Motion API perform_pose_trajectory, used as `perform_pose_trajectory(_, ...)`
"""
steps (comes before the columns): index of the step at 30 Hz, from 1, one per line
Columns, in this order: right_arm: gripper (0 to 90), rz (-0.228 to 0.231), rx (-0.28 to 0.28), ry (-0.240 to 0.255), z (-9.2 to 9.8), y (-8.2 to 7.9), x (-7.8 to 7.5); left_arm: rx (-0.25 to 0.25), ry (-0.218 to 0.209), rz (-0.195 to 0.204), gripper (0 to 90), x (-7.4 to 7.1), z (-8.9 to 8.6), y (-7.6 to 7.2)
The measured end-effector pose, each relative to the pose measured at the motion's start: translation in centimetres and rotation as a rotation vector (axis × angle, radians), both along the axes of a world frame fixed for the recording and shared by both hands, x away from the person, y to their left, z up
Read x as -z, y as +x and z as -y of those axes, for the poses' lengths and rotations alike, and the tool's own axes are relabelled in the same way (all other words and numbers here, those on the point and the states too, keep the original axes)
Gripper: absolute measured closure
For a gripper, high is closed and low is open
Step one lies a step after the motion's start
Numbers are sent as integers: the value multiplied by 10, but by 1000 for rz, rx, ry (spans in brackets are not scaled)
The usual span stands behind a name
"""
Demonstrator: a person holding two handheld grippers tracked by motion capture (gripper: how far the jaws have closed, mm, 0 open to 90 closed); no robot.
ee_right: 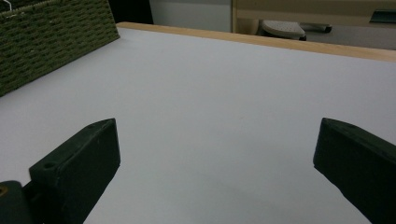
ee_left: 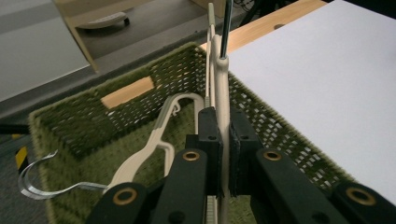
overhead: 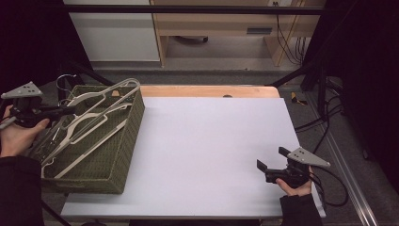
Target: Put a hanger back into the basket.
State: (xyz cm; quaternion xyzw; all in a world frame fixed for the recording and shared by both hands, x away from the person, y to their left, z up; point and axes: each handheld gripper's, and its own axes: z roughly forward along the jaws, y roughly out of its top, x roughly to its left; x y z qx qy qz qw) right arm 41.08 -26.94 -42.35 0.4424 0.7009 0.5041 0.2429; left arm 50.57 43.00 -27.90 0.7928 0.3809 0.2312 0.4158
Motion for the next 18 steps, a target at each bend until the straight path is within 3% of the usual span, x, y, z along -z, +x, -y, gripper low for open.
perform_pose_trajectory(8, 10, -3, -2, -5, -1, 1, 1, -32, -5, -38, 856, 13, -18, -1)
perform_pose_trajectory(14, 10, -4, 0, -3, -1, 1, 1, -31, 10, -85, 856, 25, -11, 5)
perform_pose_trajectory(18, 10, -6, -4, -2, -2, 1, 1, -25, -8, -118, 855, 37, -6, 9)
